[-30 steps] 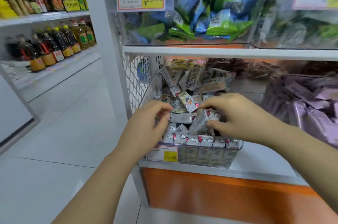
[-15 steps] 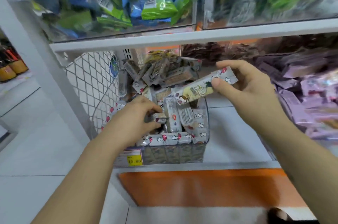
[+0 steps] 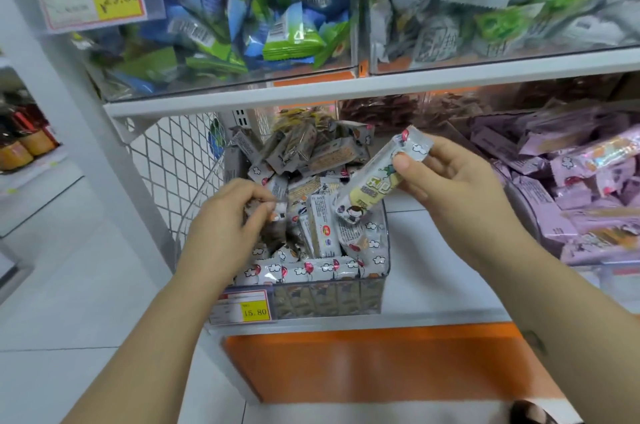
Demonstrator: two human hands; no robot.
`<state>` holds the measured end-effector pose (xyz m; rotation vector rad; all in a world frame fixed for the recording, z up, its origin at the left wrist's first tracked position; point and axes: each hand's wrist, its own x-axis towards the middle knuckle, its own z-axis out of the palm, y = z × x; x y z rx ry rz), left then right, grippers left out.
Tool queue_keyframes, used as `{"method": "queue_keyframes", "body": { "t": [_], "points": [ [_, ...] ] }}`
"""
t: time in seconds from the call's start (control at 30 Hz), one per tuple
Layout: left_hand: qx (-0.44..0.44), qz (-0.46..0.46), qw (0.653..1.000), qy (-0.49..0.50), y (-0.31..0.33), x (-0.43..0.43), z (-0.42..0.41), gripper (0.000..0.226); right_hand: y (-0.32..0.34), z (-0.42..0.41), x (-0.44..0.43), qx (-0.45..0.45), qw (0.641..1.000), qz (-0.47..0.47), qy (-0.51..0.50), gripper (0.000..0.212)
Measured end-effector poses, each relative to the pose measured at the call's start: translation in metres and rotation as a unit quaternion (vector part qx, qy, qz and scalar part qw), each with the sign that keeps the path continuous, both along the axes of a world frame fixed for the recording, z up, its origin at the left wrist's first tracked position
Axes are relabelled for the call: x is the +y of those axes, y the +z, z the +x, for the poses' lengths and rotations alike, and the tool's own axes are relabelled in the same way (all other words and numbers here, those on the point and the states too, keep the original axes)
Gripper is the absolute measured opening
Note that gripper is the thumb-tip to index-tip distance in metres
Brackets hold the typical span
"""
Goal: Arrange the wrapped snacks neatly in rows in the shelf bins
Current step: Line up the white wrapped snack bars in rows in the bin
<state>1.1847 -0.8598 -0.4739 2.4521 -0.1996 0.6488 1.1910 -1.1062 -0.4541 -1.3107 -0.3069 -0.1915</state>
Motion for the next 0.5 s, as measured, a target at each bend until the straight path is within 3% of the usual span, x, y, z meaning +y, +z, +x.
{"method": "queue_keyframes", "body": {
  "t": [0.13, 0.23, 0.4, 0.5],
  "points": [
    [-0.089, -0.129, 0.988, 0.006, 0.022, -0.008, -0.015, 0.02, 0.004, -0.005, 0.007, 0.006, 0.997, -0.017, 0.076, 0.026],
    [-0.119, -0.162, 0.979, -0.021, 0.034, -0.016, -0.026, 0.026, 0.013, -0.016, 0.016, -0.022, 0.988, -0.101, 0.115, 0.031],
    [-0.074, -0.182, 0.977, -0.084, 0.045, -0.03, -0.033, 0.027, 0.022, -0.028, 0.029, -0.092, 0.947, -0.281, 0.124, 0.034],
    [-0.028, -0.219, 0.968, -0.121, 0.048, -0.033, -0.033, 0.02, 0.022, -0.029, 0.032, -0.099, 0.943, -0.289, 0.133, 0.03]
  ]
}}
